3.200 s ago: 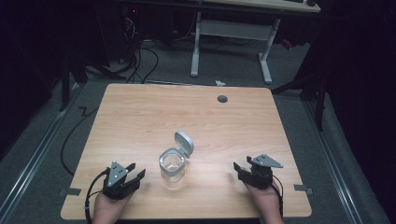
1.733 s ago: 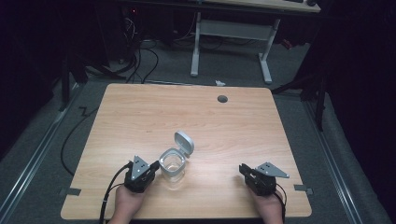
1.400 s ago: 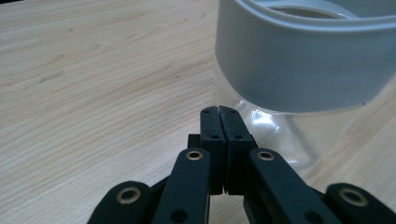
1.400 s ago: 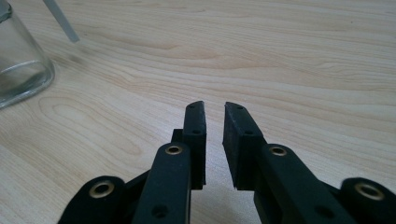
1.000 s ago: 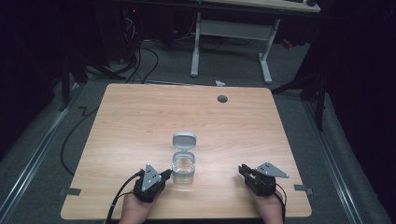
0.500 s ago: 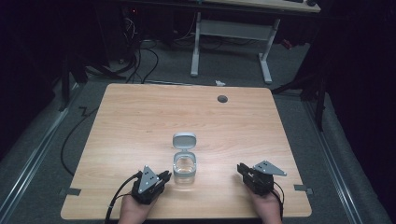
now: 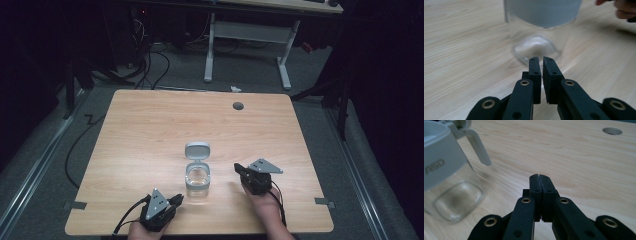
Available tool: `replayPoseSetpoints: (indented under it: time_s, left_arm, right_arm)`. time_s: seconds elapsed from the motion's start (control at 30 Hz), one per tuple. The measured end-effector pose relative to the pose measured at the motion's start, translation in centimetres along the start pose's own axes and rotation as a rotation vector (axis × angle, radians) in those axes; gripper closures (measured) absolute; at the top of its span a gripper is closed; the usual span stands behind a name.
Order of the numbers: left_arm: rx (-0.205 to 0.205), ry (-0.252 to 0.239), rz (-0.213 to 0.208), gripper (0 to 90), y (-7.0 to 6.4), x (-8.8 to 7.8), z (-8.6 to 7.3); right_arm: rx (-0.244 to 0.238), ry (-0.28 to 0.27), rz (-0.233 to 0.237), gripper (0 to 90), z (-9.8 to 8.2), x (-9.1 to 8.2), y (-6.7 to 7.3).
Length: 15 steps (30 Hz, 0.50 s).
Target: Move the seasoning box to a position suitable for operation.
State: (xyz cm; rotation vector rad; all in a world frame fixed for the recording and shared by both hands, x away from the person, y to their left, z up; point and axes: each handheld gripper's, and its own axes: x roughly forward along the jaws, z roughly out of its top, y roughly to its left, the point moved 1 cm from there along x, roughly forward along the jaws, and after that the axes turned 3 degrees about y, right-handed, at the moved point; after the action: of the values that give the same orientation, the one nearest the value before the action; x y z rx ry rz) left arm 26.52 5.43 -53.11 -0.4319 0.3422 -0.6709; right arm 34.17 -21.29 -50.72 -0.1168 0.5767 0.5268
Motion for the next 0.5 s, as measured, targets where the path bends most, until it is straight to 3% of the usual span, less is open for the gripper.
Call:
replayPoseSetpoints:
  time_s: [0.27,0.5]
  left_arm:
    - [0.009,0.031,-0.033,85.5,-1.4,1.5,-0.8]
    - [0.012,0.027,-0.025,87.6,-1.1,2.5,-0.6]
  right_arm:
    - [-0.024,-0.011,0.024,88.9,2.3,2.2,1.2]
    - [-0.025,-0.018,0.043,88.9,3.7,3.1,1.6]
